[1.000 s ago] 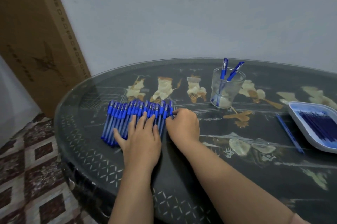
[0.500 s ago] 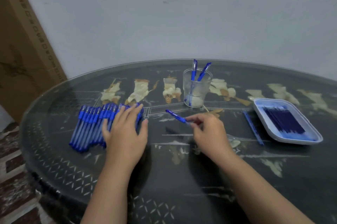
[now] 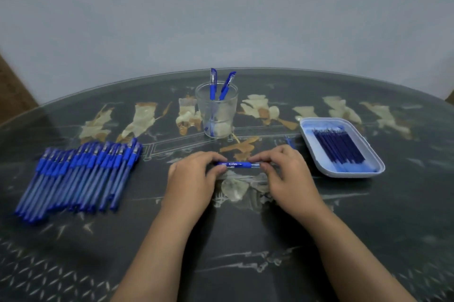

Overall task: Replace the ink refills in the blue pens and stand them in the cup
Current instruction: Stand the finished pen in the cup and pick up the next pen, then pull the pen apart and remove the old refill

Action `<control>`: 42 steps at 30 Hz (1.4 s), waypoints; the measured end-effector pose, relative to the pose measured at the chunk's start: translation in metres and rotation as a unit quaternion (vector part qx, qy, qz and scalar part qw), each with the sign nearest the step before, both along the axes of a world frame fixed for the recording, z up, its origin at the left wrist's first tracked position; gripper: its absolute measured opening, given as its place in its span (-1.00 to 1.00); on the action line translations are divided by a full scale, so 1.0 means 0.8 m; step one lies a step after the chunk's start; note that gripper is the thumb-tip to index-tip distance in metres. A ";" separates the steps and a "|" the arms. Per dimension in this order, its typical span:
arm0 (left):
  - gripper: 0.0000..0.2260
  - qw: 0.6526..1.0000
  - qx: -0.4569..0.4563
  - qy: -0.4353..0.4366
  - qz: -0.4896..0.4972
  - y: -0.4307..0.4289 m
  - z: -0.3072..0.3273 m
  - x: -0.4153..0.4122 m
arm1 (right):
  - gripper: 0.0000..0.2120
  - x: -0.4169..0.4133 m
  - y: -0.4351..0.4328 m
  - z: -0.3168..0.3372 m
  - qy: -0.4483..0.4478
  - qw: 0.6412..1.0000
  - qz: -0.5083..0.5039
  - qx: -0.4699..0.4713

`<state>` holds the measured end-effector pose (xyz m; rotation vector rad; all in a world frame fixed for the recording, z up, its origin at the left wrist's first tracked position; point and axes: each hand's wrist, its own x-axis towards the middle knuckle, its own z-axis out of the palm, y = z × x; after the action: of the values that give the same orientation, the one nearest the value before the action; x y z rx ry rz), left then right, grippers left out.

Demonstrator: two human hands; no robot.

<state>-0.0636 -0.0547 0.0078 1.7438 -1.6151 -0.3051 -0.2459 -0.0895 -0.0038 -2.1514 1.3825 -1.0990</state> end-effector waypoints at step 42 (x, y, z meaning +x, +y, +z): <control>-0.87 0.989 0.018 0.140 0.044 0.002 -0.007 0.000 | -0.82 0.014 -0.002 -0.015 -0.020 0.987 -0.008 -0.162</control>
<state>-0.0636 -0.0530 0.0021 1.7075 -1.3343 -0.5140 -0.2348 -0.0910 -0.0158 -2.3230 1.2772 -1.4508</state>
